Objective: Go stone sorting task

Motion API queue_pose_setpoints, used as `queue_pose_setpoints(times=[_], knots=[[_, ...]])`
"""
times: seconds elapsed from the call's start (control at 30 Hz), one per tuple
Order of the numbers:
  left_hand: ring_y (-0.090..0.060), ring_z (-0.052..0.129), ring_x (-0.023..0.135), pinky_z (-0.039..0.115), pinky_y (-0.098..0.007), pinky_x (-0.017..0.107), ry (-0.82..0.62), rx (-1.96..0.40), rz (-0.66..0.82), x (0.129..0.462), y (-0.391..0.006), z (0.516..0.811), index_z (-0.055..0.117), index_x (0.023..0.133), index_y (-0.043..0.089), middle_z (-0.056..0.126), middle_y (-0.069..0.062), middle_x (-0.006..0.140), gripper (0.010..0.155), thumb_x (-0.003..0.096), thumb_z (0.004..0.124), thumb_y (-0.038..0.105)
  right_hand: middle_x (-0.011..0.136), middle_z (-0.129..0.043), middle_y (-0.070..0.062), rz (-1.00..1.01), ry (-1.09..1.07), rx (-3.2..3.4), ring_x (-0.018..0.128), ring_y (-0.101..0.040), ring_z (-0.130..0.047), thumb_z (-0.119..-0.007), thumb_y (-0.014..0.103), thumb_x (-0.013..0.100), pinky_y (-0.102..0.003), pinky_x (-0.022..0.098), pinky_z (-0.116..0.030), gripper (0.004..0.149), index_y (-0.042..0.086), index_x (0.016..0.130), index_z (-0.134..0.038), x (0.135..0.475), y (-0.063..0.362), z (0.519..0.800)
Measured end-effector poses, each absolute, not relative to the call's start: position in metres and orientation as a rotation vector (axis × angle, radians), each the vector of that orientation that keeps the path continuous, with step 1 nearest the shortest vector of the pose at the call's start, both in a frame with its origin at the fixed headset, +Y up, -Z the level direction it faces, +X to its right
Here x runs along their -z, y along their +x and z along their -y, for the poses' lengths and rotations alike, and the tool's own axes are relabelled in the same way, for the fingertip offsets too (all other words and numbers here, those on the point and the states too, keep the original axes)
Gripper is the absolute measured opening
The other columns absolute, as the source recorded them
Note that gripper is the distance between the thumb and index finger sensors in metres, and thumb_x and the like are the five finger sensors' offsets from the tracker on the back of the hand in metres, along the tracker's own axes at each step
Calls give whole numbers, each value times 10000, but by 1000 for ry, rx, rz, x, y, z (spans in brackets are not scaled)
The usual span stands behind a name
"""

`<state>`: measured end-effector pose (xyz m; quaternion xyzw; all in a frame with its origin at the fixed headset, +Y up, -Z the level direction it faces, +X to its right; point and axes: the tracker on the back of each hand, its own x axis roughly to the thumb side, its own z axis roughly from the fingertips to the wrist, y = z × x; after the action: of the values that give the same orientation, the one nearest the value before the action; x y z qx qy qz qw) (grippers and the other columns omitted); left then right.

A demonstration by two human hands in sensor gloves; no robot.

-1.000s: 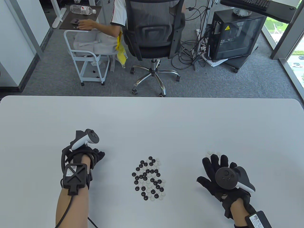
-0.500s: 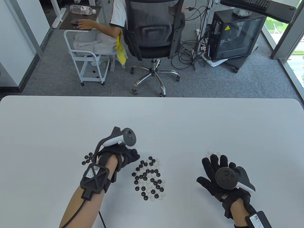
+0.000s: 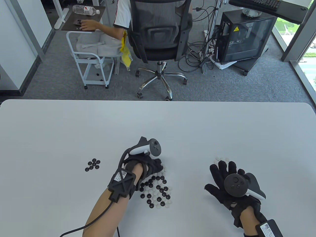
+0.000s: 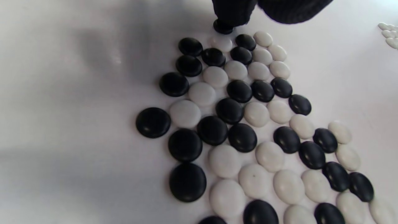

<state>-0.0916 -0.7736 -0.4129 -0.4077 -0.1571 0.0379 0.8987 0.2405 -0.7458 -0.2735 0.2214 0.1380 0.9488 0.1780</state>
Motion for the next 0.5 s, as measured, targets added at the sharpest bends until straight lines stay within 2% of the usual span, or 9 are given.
queue_pose_setpoints(times=[0.13,0.23,0.5], knots=[[-546,-158,965,27,-829,561,-820,-82,180,427,-123,771,435,1173,342,-113,-229,1150,683,528,488,560,1102,-51,-505,-390,624,-2680,876,-723,57,-483,509,625,-867,503,-42,860,-78,1182,-194,273,241,745],[-548,-160,966,6,-825,542,-813,-143,30,433,-164,768,475,1169,333,-108,-228,1156,681,527,486,561,1103,-52,-502,-389,625,-2679,877,-722,58,-485,510,623,-868,503,-44,862,-80,1183,-200,273,241,745],[-546,-185,956,-4,-824,540,-802,-217,-198,425,-248,765,505,1171,316,-139,-215,1144,689,528,483,563,1102,-55,-506,-412,626,-2684,875,-723,60,-485,510,624,-868,503,-42,863,-82,1183,-199,275,241,747]])
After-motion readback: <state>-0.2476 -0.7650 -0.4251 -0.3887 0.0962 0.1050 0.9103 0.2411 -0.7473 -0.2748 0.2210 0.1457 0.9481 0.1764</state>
